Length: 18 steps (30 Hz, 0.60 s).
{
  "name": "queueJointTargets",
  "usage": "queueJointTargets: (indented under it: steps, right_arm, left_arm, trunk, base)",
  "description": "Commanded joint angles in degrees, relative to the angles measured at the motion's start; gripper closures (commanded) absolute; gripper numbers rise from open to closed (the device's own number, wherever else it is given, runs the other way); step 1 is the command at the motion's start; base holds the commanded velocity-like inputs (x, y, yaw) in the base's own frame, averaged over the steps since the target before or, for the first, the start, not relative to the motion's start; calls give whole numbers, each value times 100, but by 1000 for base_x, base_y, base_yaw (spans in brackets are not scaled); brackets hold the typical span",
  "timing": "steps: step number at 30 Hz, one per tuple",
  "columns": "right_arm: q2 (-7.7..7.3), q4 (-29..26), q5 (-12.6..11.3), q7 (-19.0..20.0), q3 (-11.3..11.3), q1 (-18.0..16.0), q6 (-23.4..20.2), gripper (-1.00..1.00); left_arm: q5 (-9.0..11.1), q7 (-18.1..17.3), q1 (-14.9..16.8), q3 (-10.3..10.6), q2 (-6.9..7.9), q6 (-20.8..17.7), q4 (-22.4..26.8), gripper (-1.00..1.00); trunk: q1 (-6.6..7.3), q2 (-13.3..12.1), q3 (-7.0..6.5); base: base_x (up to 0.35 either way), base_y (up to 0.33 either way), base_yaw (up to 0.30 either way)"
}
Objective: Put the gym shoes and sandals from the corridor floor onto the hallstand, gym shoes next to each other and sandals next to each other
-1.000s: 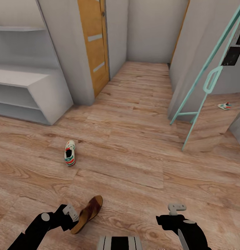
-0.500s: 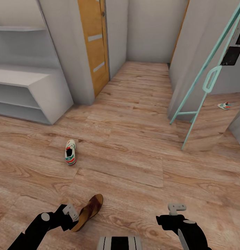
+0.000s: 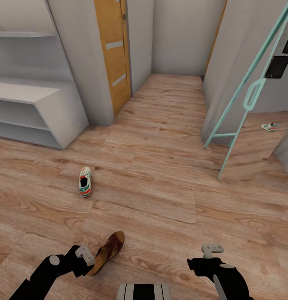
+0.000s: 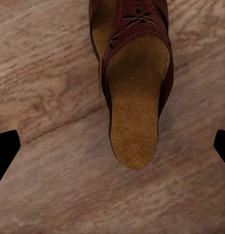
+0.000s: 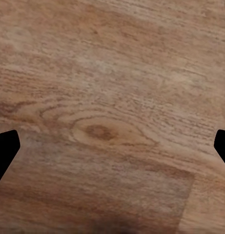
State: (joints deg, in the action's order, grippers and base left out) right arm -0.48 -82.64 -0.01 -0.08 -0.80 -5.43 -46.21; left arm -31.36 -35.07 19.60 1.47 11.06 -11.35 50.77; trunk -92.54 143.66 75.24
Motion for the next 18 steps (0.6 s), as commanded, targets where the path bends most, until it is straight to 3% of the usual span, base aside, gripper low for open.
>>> queueJointTargets:
  steps: [1,7,18]
  right_arm:
    - [-4,-7,1,-1,-8,-2,-28,-100]
    - [-4,-7,1,-1,-8,-2,-26,-100]
    - [-4,-7,2,3,-8,-2,-28,-100]
  left_arm:
    - [-19,-20,2,8,3,-33,12,-100]
    - [-19,-18,3,3,1,-34,17,-100]
    - [-19,-17,3,2,2,-34,19,-100]
  trunk:
    - [2,2,4]
    - [2,2,4]
    - [2,2,4]
  base:
    - [-127,43,0]
    - [-158,92,0]
    - [-26,64,0]
